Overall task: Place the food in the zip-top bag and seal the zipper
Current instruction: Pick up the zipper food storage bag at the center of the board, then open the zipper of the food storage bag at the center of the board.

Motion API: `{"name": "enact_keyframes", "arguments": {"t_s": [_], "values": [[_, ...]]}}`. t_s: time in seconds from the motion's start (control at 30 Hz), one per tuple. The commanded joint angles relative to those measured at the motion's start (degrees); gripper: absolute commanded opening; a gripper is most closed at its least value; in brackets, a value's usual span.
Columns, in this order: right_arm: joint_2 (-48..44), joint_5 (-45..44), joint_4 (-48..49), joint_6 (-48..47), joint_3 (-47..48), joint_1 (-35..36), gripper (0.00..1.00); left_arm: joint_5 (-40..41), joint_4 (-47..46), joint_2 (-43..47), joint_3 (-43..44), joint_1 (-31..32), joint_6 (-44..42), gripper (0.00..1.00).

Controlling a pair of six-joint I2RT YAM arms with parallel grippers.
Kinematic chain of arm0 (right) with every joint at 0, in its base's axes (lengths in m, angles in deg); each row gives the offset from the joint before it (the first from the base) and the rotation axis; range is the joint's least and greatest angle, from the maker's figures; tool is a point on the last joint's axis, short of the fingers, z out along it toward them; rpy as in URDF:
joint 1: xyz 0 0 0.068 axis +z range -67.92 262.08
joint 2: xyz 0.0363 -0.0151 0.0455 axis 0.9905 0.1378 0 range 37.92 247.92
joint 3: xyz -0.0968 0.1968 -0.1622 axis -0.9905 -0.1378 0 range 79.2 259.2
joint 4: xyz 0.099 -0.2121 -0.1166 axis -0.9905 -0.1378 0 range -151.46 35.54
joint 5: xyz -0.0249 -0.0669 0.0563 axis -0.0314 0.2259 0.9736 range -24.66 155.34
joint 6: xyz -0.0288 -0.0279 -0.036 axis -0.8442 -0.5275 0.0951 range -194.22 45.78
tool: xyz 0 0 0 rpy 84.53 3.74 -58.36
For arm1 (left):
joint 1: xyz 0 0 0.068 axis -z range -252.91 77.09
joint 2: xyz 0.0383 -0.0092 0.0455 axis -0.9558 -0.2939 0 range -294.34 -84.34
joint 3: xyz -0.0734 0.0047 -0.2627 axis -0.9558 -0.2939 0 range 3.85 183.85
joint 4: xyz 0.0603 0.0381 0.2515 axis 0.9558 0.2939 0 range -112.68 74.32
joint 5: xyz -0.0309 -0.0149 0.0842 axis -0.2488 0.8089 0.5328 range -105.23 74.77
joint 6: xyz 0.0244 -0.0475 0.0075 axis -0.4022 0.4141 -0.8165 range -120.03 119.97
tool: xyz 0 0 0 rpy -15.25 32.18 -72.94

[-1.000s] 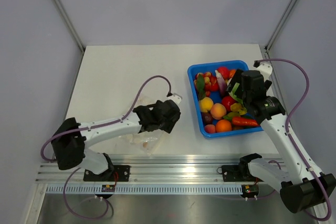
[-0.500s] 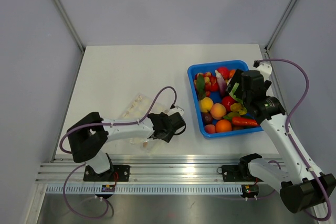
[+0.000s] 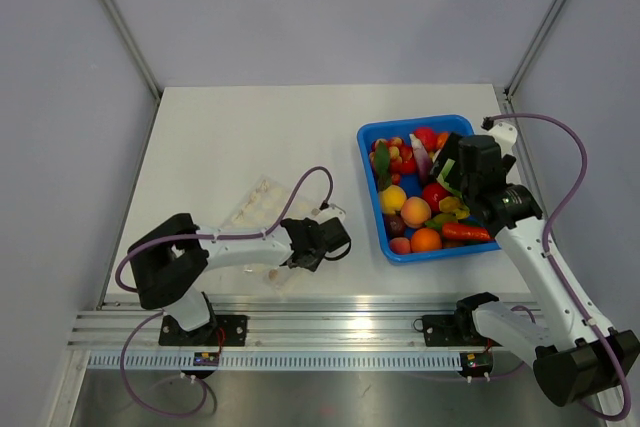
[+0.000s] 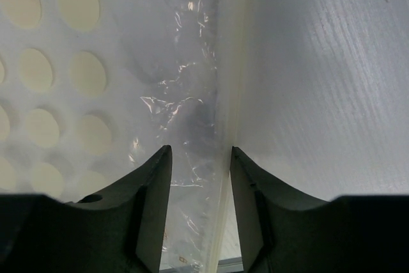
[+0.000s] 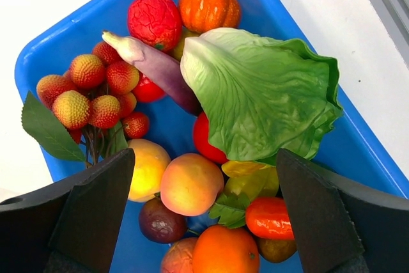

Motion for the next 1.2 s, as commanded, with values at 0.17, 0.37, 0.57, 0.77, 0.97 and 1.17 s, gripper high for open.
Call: {"name": "enact_keyframes", "arguments": {"t_s": [0.17, 0.37, 0.57, 0.77, 0.97, 1.17], "values": [[0.49, 2.53, 0.92, 1.21, -1.30, 0.34, 0.99, 3.60, -2.32, -1.25, 0.06, 0.02, 0.86, 0.17], [-0.30, 14.83, 2.41, -3.97, -1.66, 0.87, 0.99, 3.61, -0.30, 3.49, 1.56, -1.38, 0.43, 0.00], [-1.10, 19.67, 3.12, -3.90, 2.47, 4.73, 0.99, -3.77, -2.05, 15.26, 2.09, -6.82, -1.33, 0.00], [3.56, 21.69, 6.98, 1.89, 4.67, 12.98, 0.99, -13.79, -6.17, 22.73, 1.30, -14.64, -0.29, 0.00], [13.48, 17.48, 10.85, 8.40, 7.04, 26.52, 0.97, -19.52, -8.91, 25.38, 2.00, -18.79, 2.88, 0.00], [21.66, 19.14, 15.59, 12.10, 7.13, 29.96, 0.94, -20.75, -9.27, 26.35, 3.32, -20.37, 4.29, 0.00]]}}
